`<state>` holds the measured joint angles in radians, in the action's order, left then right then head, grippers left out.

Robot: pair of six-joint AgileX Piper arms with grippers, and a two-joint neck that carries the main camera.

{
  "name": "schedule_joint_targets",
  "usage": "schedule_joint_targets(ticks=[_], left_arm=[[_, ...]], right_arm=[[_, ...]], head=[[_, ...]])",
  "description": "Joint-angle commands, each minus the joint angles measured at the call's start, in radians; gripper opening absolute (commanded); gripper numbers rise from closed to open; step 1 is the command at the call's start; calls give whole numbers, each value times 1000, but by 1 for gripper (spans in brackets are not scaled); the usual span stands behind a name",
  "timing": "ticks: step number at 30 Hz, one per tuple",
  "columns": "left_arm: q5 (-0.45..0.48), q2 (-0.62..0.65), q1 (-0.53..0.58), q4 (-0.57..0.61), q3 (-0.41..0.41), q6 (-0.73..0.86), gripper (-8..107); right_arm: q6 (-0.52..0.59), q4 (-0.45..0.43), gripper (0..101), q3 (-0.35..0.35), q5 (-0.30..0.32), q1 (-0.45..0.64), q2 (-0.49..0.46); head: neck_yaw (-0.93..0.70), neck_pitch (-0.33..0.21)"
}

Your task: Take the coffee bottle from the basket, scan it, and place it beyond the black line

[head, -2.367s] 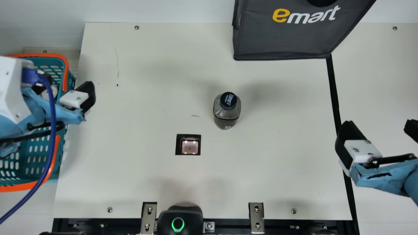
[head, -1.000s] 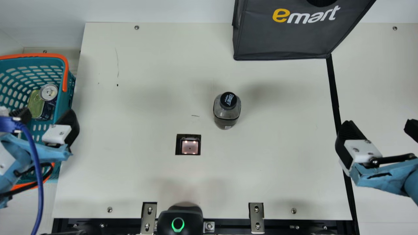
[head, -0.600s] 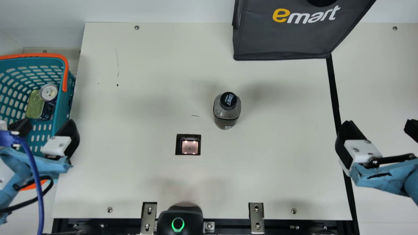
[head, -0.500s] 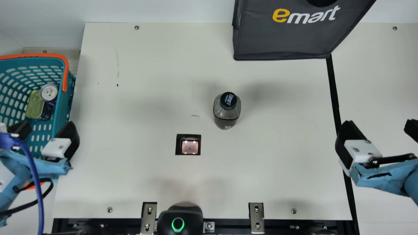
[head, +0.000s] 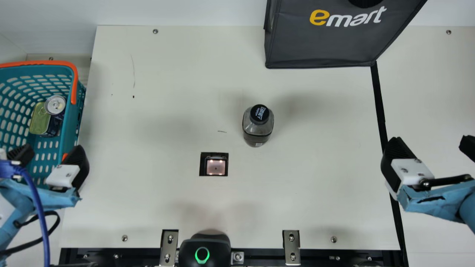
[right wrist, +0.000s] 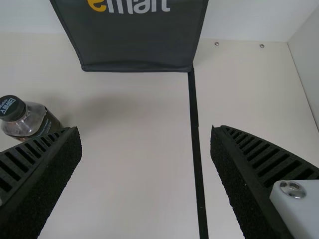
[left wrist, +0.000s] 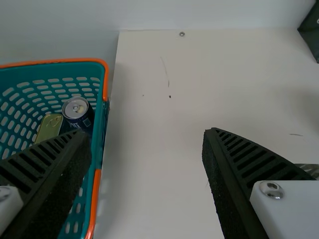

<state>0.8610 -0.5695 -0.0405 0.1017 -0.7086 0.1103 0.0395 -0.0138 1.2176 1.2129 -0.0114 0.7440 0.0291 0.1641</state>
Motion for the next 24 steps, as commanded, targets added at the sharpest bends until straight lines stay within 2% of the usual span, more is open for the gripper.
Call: schedule_joint_targets(ticks=[1, 24], left_arm=[[0, 0, 0, 0, 0, 0, 90], [2, 0, 0, 0, 0, 0, 90]], right_arm=[[0, 0, 91, 0, 0, 0, 0], [0, 0, 91, 0, -1, 0, 0]], head=[[-2, -26], [-2, -26]])
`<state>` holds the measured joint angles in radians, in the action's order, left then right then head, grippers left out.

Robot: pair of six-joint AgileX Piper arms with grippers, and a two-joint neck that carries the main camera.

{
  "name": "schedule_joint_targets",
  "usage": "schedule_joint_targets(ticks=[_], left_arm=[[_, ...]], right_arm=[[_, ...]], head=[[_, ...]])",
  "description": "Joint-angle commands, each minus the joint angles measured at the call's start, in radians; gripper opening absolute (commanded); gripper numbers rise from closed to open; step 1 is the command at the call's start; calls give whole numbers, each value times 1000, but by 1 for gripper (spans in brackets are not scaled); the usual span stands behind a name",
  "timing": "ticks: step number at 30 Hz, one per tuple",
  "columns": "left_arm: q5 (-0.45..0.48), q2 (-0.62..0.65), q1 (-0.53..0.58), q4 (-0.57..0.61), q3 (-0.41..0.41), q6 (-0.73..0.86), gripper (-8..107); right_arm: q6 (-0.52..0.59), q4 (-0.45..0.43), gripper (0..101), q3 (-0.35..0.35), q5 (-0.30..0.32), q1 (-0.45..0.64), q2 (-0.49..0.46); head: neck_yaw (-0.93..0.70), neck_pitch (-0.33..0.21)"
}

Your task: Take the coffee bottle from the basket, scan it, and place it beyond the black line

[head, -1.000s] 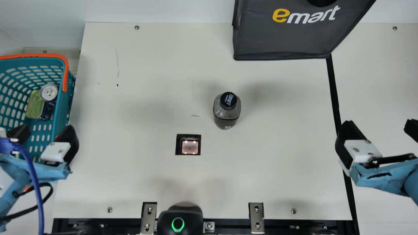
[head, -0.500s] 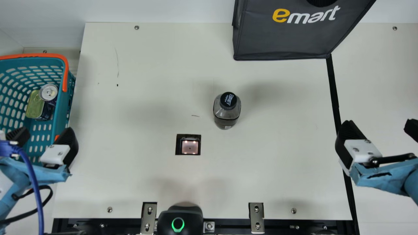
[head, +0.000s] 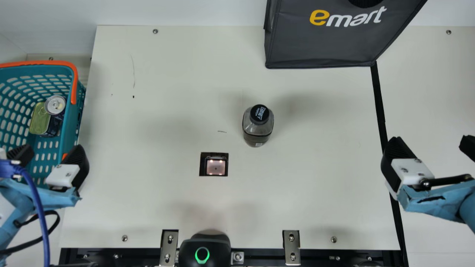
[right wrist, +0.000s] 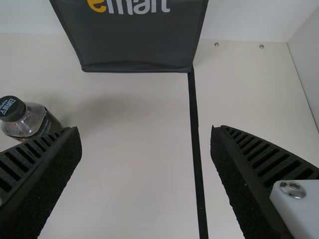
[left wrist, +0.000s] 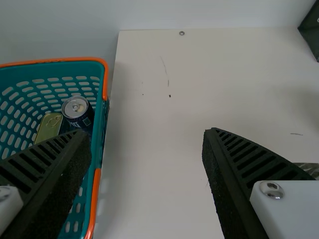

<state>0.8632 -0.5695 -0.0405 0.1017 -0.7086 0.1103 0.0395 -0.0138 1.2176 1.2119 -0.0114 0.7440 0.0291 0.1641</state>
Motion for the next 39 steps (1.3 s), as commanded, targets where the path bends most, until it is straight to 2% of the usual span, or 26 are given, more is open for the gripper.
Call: schedule_joint_targets(ticks=[1, 14, 26, 39], left_arm=[[0, 0, 0, 0, 0, 0, 90], [0, 0, 0, 0, 0, 0, 90], [0, 0, 0, 0, 0, 0, 90], [0, 0, 0, 0, 0, 0, 90]], right_arm=[[0, 0, 91, 0, 0, 0, 0], [0, 0, 91, 6, -6, -6, 8], [8, 9, 91, 47, -44, -61, 77], [11, -5, 91, 42, -89, -149, 148]], head=[[-2, -26], [-2, -26], [-2, -26], [-2, -26]])
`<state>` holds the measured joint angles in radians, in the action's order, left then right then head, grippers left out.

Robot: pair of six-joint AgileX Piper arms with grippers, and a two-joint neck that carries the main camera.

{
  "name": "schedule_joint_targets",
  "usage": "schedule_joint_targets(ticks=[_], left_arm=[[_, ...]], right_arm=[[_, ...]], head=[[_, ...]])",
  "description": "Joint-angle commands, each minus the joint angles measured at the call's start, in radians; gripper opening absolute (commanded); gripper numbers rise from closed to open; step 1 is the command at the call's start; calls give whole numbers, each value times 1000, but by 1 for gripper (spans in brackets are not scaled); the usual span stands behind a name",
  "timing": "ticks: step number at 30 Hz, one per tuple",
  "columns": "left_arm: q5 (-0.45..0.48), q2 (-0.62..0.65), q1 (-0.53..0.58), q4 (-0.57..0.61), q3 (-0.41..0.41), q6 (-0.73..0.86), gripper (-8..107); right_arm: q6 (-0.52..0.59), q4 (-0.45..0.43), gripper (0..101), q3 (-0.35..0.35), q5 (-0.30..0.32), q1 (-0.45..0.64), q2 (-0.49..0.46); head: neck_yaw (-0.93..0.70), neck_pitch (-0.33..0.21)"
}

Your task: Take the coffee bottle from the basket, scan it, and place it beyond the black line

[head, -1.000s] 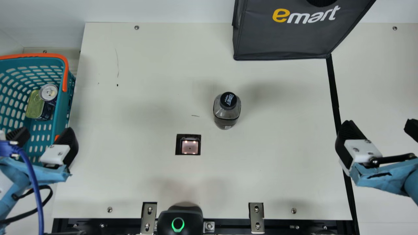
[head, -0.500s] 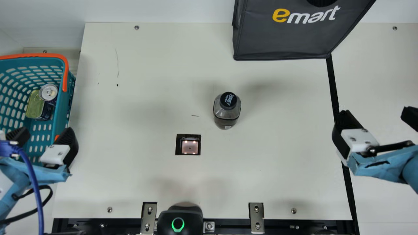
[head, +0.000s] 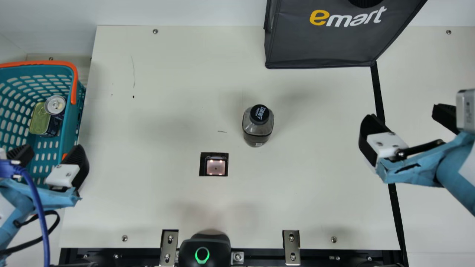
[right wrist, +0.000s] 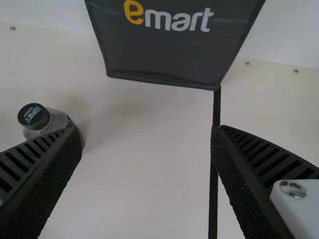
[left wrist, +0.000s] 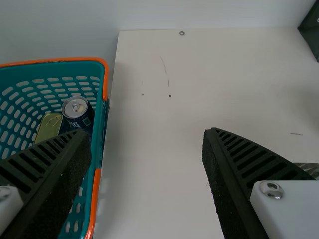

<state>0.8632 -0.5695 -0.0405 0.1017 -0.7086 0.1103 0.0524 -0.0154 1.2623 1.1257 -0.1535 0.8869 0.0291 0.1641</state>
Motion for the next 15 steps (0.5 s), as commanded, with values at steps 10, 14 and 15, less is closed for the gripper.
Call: schedule_joint_targets(ticks=[10, 14, 15], left_arm=[[0, 0, 0, 0, 0, 0, 90], [0, 0, 0, 0, 0, 0, 90], [0, 0, 0, 0, 0, 0, 90]], right_arm=[[-22, -29, 91, -8, -59, -80, 76], [-32, -40, 91, -8, -81, -109, 104], [-35, -43, 91, -8, -86, -116, 110]], head=[[-2, -26], [-2, -26], [-2, -26]])
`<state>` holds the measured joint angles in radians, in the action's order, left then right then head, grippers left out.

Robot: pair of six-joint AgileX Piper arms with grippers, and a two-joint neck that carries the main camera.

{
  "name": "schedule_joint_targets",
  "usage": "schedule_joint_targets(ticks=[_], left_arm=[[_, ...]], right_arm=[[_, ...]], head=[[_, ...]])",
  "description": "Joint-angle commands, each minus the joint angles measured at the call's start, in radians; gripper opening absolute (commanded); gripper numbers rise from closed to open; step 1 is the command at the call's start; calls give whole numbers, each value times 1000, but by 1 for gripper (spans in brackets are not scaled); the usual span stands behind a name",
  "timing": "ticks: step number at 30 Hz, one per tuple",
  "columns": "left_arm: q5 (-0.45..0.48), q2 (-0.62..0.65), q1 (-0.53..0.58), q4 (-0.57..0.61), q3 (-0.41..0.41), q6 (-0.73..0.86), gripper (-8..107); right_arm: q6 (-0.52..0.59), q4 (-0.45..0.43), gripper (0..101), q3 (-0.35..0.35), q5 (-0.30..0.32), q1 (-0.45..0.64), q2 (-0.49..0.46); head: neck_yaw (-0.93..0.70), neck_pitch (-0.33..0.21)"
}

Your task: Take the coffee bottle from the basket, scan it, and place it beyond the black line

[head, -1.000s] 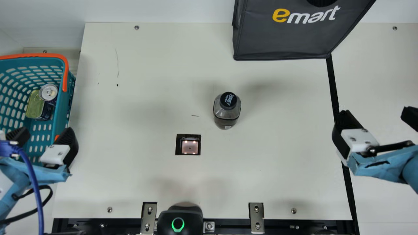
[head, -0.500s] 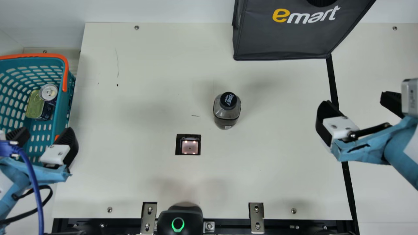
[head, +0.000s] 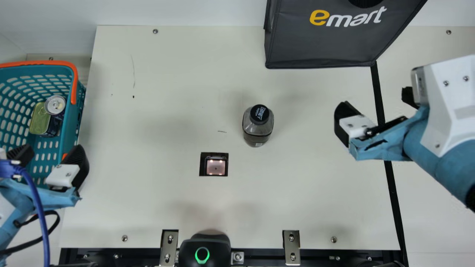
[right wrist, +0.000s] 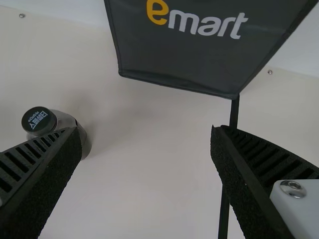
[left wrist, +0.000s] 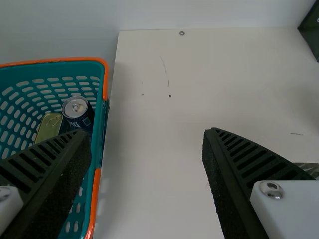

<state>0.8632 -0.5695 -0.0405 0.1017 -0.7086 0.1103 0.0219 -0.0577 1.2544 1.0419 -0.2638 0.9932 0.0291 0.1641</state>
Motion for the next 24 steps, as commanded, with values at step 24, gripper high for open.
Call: schedule_joint_targets(ticks=[24], left_arm=[[0, 0, 0, 0, 0, 0, 90]], right_arm=[[-69, -19, 91, -28, -100, -180, 120]], head=[[-2, -26]])
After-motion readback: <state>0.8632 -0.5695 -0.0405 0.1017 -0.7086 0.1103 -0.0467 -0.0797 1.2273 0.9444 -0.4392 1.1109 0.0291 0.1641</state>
